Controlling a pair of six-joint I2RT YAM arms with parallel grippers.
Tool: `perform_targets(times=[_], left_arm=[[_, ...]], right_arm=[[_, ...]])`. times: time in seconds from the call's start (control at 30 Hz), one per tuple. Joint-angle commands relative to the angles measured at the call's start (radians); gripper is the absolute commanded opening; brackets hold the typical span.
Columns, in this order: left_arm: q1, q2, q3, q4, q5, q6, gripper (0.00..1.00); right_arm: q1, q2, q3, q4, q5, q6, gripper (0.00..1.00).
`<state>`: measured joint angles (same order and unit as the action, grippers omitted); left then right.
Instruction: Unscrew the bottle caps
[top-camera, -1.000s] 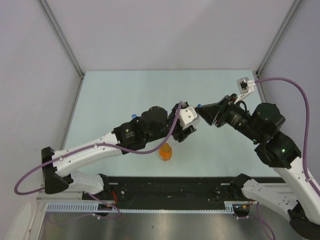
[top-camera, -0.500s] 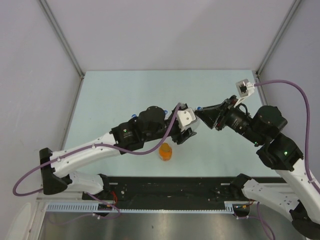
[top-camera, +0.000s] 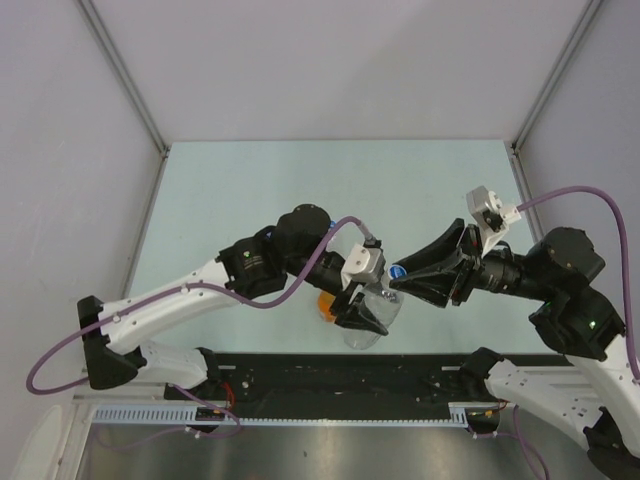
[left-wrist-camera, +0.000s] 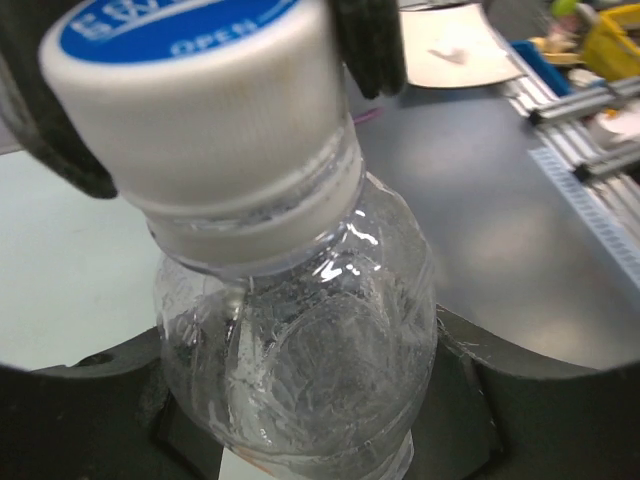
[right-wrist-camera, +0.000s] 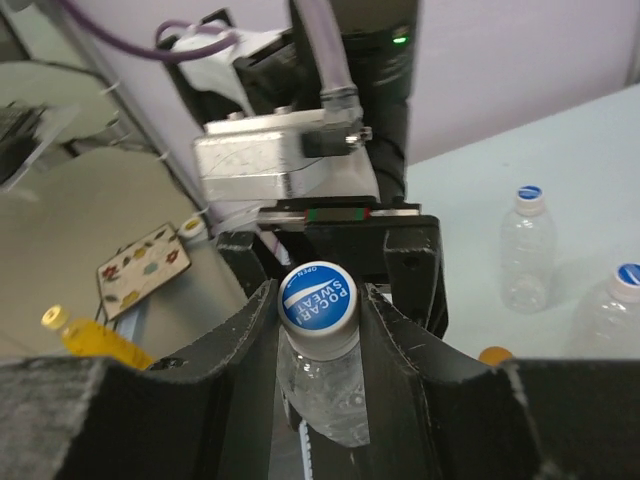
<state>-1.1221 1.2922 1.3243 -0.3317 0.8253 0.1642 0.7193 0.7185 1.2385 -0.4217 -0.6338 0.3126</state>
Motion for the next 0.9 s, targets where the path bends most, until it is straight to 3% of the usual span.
perform_targets(times=[0.0,0.33,0.47,0.57,0.6,0.63,0.73,0.87], left_arm=[[-0.045,0.025,0.065,-0.029,0.363,0.08,0.0],[-0.03,0.044,0.073,-0.024,0.419,0.077,0.0],[-0.019,0.041,0.078,-0.047,0.327,0.069,0.0],[-0.013,0.022,0.069,-0.044,0.155,0.051,0.0],[-0.013,0.016,0.066,-0.043,0.079,0.052,0.0],[-0.013,0.013,0.061,-0.041,0.033,0.054,0.0],[-0.012,-0.001,0.047,-0.033,-0.084,0.052,0.0],[-0.013,-0.014,0.029,-0.007,-0.202,0.047,0.0]], right_arm=[[-0.052,0.038,0.002,0.084,-0.101,-0.079,0.0],[-0.118,0.041,0.007,0.109,-0.294,-0.087,0.0],[-0.124,0.038,0.015,0.086,-0.242,-0.087,0.0],[-0.123,0.038,0.027,0.045,-0.155,-0.089,0.01],[-0.124,0.038,0.033,0.034,-0.115,-0.09,0.07],[-0.124,0.039,0.033,0.028,-0.1,-0.089,0.23],[-0.124,0.039,0.035,0.017,-0.052,-0.073,0.46],[-0.126,0.03,0.035,0.014,-0.006,-0.056,0.6]])
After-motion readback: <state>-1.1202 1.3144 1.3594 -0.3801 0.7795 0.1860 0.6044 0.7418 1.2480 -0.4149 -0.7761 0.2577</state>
